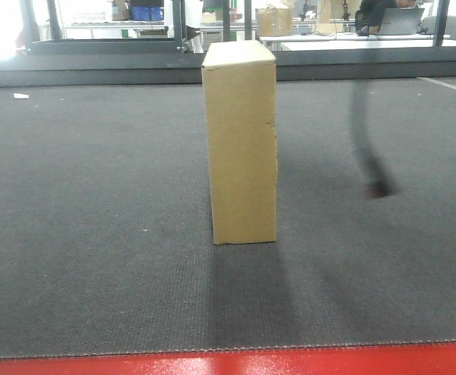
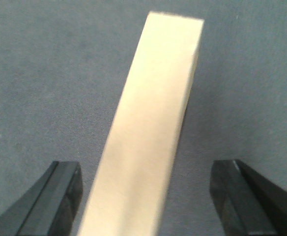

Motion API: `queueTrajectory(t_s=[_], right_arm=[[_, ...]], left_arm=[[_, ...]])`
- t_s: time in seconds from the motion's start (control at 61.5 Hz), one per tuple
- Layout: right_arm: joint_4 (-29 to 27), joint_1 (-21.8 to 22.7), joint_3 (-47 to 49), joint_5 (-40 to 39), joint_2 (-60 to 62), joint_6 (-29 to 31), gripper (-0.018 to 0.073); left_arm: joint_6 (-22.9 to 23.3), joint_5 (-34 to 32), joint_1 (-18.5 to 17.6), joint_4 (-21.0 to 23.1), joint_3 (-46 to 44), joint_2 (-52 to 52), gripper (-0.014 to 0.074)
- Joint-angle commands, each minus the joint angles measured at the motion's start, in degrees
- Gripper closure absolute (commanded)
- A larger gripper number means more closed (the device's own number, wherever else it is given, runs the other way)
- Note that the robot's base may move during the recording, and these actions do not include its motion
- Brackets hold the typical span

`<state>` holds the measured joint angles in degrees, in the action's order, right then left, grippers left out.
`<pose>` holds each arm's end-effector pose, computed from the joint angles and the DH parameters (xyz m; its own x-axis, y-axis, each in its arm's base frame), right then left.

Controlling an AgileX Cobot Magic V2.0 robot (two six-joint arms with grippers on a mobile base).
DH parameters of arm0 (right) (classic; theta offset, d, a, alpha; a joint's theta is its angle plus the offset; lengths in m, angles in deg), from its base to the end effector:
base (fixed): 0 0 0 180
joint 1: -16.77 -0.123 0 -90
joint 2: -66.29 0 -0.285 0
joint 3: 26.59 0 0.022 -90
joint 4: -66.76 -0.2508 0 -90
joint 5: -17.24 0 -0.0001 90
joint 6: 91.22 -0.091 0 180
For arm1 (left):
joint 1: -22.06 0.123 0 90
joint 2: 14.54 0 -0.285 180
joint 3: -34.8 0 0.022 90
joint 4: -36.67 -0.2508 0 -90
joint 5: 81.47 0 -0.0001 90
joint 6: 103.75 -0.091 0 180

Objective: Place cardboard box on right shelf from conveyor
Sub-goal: 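Close the right gripper on the cardboard box and lift it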

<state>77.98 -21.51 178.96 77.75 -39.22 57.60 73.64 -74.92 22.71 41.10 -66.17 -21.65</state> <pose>0.3054 0.2214 0.3942 -0.7692 -0.0645 -0.6358 -0.2137 0.9636 0.1608 0.0568 -0.0002 0.1928 -0.0465 -0.0318 -0.9984 -0.0040 0.9995 -0.0316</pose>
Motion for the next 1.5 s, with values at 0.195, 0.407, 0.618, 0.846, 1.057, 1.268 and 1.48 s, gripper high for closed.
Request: queueTrajectory(t_s=[0.195, 0.407, 0.618, 0.846, 1.057, 1.268, 1.48], right_arm=[[9.2, -1.6, 6.3, 1.6, -5.4, -11.8, -0.0066], [9.2, -1.7, 6.3, 0.5, -7.4, -12.2, -0.0066], [9.2, -1.7, 6.3, -1.3, -7.4, -12.2, -0.0066], [8.9, -1.7, 6.3, -2.0, -8.0, -12.2, -0.0066], [8.8, -1.7, 6.3, -0.7, -10.0, -12.1, -0.0066], [8.8, -1.5, 6.3, 1.6, -12.2, -7.7, -0.0022], [8.8, -0.7, 7.1, 1.3, -11.1, -5.9, 0.0277]], left_arm=[[0.0, -4.9, -0.2, 0.3, 0.4, 0.9, 0.0713], [0.0, -4.9, -0.2, 0.3, 0.4, 0.9, 0.0712], [0.0, -4.9, -0.2, 0.3, 0.4, 0.9, 0.0713], [0.0, -4.9, -0.2, 0.3, 0.4, 0.9, 0.0712], [0.0, -4.9, -0.2, 0.3, 0.4, 0.9, 0.0713], [0.0, -4.9, -0.2, 0.3, 0.4, 0.9, 0.0712], [0.0, -4.9, -0.2, 0.3, 0.4, 0.9, 0.0713]])
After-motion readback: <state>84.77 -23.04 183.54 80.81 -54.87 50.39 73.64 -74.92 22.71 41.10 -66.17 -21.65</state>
